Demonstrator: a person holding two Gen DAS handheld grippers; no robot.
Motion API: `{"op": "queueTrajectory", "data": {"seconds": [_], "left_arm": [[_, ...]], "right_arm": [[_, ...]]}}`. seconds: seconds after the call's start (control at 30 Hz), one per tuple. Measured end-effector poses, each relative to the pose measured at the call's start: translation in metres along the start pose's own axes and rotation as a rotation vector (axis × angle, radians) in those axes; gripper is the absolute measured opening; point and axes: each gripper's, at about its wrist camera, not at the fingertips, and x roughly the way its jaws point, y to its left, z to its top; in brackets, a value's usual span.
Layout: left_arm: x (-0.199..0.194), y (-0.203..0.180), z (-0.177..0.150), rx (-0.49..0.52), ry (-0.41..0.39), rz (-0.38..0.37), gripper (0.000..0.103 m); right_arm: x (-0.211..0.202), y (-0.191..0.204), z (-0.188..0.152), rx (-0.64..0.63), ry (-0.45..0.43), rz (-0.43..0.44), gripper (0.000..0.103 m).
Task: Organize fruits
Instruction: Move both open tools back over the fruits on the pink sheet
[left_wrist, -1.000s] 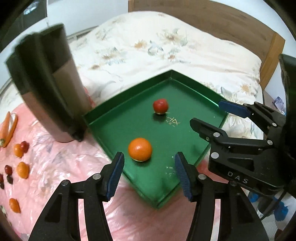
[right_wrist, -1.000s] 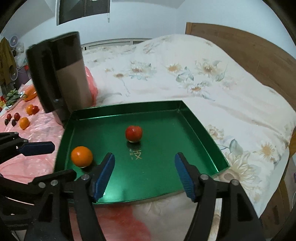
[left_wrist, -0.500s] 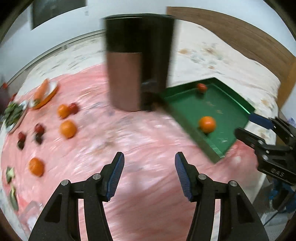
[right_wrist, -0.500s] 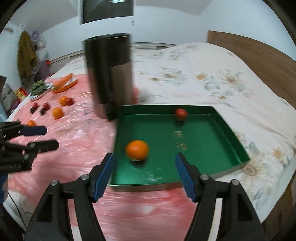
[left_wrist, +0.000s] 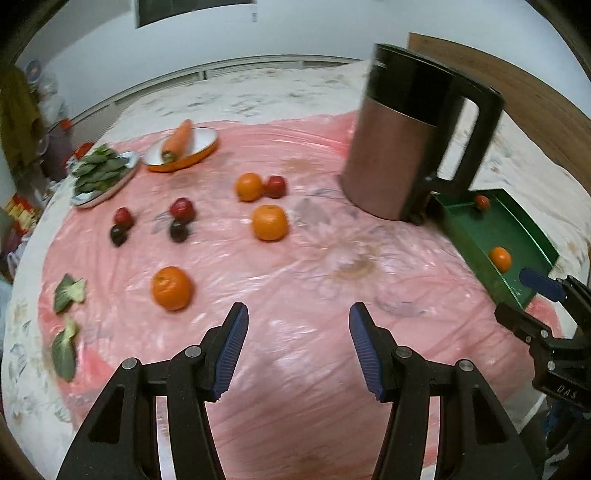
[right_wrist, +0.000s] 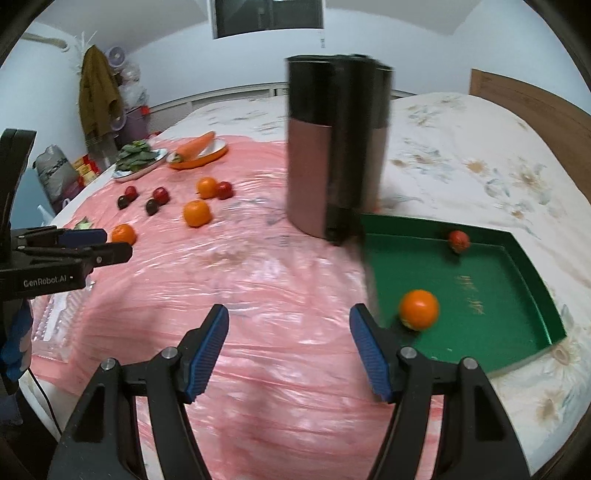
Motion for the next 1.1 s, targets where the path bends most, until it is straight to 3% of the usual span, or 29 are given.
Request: {"op": "queueTrajectory", "data": {"seconds": [0.3, 1.1], "left_arm": [[-0.013, 0.032, -0.013, -0.008, -0.027, 0.118, 0.051], [-0.021, 0.069, -0.029, -0.062, -0.053, 0.122, 0.051]], "right_arm": [[0.016, 0.041, 0.014, -0.063, 0.008, 0.04, 0.093], [0.054, 0.09, 0.027, -0.143, 0.052, 0.079, 0.093]]}}
